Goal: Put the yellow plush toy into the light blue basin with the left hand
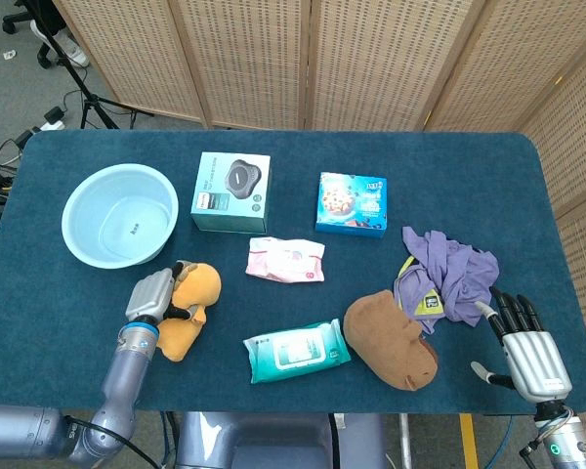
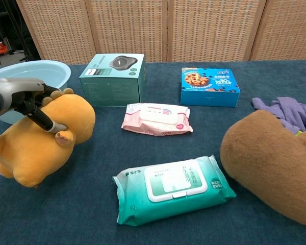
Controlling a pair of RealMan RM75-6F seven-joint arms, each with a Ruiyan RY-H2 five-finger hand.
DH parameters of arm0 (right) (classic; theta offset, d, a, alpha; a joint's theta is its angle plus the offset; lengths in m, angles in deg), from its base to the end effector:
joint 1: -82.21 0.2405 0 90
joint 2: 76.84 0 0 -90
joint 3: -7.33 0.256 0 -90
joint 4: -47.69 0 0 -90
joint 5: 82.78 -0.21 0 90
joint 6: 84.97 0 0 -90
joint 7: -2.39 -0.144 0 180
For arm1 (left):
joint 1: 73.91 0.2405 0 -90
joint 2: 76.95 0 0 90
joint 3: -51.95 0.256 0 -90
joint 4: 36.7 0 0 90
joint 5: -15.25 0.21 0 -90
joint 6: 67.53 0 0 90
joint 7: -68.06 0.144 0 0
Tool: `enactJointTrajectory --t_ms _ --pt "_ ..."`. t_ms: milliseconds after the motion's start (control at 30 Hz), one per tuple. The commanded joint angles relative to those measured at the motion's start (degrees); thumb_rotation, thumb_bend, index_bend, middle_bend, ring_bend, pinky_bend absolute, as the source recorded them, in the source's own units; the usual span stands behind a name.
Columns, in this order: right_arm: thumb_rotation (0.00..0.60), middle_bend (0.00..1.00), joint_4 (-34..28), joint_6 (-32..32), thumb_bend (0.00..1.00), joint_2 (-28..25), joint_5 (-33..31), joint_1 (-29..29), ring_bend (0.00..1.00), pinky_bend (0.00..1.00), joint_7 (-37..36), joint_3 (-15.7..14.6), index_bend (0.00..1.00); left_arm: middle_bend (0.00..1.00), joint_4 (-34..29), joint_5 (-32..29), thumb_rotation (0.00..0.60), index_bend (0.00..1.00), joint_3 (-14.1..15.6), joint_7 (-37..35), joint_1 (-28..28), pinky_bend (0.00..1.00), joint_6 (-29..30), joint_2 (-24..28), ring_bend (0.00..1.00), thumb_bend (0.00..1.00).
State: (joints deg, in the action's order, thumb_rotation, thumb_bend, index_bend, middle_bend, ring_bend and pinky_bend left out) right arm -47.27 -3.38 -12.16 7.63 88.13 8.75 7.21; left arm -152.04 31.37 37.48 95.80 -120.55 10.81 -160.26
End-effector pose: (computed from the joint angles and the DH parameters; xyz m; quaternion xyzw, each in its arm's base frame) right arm -0.2947 -0.1733 0.1327 0.6550 -0.3764 0.3586 0.5483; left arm -0.1314 0.2941 0.0188 -0.5406 -0.6411 -0.2978 0.4562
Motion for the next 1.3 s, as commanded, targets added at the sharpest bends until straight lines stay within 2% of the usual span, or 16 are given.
enactJointTrajectory --t_ms 33,300,500,733,1200,1300 --pt "0.600 0.00 0.03 0.07 0.21 0.02 -0.02 -0.01 0.00 0.00 -0.05 0.05 0.14 0.36 -2.41 0.93 0.600 0.71 -2.15 -0.40 -0.06 0.39 0.03 1.74 0.35 0.70" --pt "0.600 0.00 -0.05 -0.16 0.21 0.08 0.10 0.04 0.00 0.00 0.28 -0.13 0.14 0.36 -6.20 0.04 0.600 0.71 -9.02 1.20 -1.69 0.39 0.38 8.16 0.35 0.68" --pt "0.600 0.00 -0.38 -0.21 0.21 0.04 0.17 0.00 0.00 0.00 0.71 -0.28 0.14 0.36 -4.03 0.39 0.600 0.71 -11.52 3.47 -2.53 0.40 -0.05 13.15 0.35 0.66" --pt "0.600 0.00 -0.57 -0.34 0.21 0.25 0.51 0.02 0.00 0.00 1.54 -0.52 0.14 0.36 4.37 5.91 0.600 0.71 -9.35 4.92 -2.82 0.39 -3.21 14.93 0.35 0.64" --pt "0.600 0.00 0.03 -2.07 0.21 1.24 -0.97 0.65 0.00 0.00 3.17 -0.22 0.14 0.35 27.80 18.17 0.600 0.71 -2.92 2.57 -3.03 0.39 -11.41 9.96 0.35 0.61" --pt "0.600 0.00 0.19 -2.57 0.21 1.47 -1.29 0.87 0.00 0.00 3.58 -0.15 0.14 0.31 31.26 19.41 0.600 0.68 -1.88 1.92 -2.58 0.39 -11.74 8.23 0.34 0.58"
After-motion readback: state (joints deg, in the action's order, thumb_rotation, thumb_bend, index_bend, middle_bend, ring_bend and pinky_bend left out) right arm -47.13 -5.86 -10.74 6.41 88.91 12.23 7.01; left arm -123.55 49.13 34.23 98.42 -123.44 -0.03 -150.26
